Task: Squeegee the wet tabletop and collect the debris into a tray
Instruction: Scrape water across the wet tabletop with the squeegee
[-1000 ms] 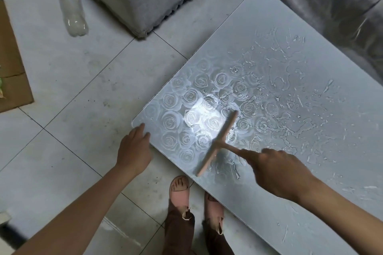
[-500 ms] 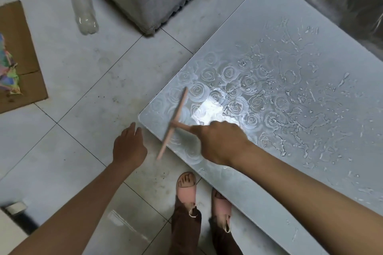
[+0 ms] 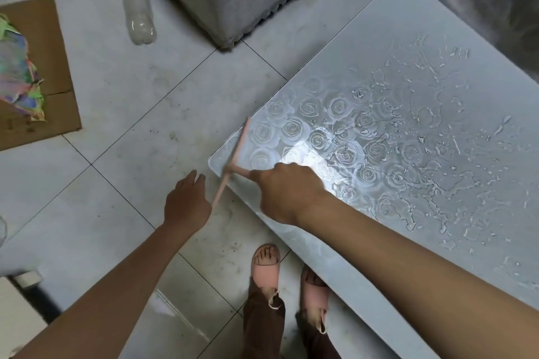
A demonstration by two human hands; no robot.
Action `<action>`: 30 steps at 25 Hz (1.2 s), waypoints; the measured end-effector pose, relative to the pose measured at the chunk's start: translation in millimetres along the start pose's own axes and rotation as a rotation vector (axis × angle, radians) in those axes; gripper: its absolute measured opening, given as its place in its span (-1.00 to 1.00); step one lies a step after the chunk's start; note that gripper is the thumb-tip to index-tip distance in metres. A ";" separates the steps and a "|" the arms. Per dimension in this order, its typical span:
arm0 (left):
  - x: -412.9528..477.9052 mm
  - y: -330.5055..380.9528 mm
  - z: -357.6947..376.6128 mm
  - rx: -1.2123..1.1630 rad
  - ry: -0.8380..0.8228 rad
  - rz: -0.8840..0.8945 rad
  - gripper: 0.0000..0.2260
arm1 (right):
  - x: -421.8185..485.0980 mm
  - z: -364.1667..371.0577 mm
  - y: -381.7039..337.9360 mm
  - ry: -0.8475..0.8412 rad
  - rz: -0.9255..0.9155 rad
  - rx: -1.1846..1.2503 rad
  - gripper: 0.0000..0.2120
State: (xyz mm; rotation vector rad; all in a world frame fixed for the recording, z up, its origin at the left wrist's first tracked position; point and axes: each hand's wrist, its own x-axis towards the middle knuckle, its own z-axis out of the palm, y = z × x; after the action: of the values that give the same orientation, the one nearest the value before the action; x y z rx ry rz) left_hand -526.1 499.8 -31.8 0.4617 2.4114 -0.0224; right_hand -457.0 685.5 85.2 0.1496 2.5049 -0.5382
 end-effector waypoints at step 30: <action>32.3 86.4 -26.0 0.442 -0.117 0.348 -0.66 | -24.1 -32.8 111.0 -0.004 0.262 0.083 -0.70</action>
State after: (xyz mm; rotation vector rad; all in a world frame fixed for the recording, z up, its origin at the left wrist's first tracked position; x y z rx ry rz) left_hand -536.4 594.6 -22.9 1.0455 2.1748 -0.4233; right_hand -429.4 800.4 85.1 0.4993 2.4104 -0.5319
